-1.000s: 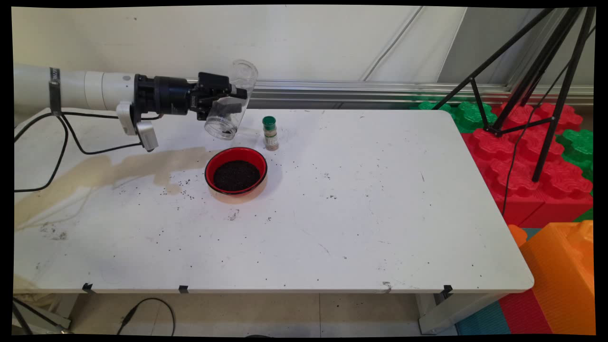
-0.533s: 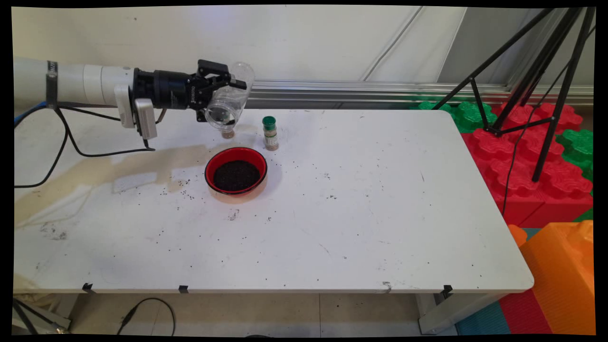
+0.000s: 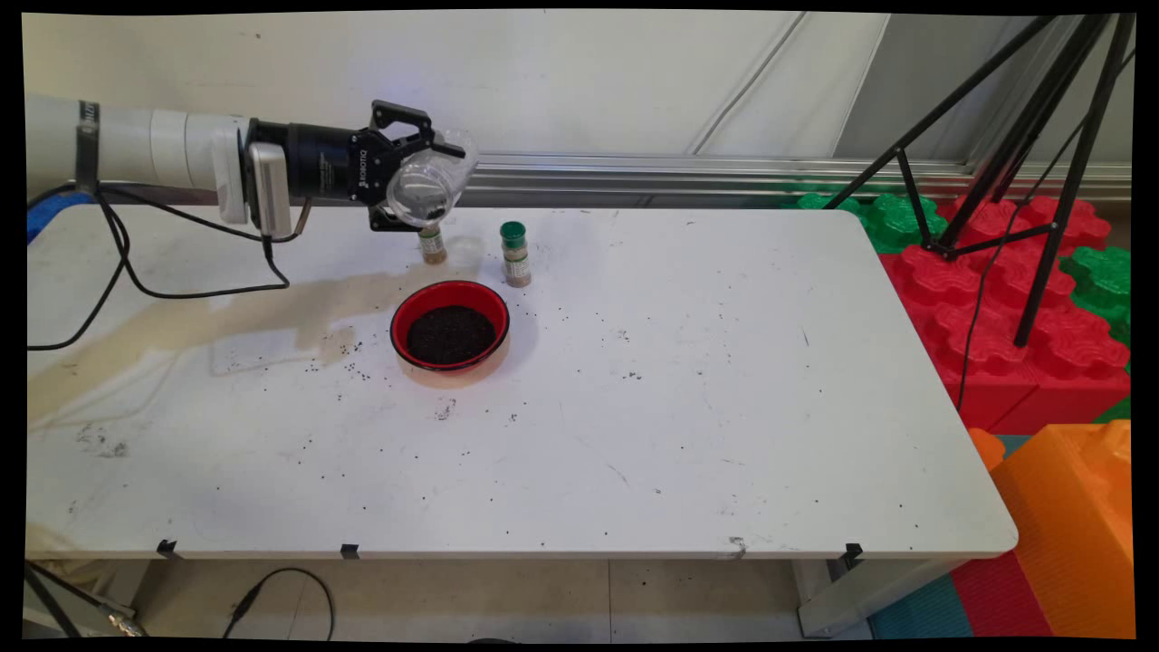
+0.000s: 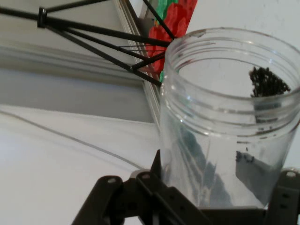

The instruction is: Pour the black seasoning powder in the red bowl

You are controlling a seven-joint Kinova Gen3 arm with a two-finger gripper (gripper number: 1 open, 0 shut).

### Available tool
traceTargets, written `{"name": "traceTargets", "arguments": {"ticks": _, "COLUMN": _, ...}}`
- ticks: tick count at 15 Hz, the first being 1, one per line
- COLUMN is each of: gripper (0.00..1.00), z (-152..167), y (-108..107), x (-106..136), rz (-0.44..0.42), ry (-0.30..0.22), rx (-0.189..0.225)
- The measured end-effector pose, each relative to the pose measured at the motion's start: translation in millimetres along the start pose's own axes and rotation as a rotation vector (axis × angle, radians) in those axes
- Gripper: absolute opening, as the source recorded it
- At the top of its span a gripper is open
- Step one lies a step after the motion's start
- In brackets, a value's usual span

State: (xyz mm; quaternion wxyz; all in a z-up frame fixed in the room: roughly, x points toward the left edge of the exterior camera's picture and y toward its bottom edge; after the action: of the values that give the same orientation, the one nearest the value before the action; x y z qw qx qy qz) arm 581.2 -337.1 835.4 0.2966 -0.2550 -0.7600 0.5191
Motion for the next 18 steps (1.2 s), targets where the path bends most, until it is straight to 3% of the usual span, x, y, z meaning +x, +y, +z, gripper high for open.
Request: {"name": "traceTargets", "arguments": {"ticks": 18, "gripper": 0.0, "z": -19, "y": -30, "x": 22, "rz": -0.724, "ry": 0.058, "rx": -0.135}}
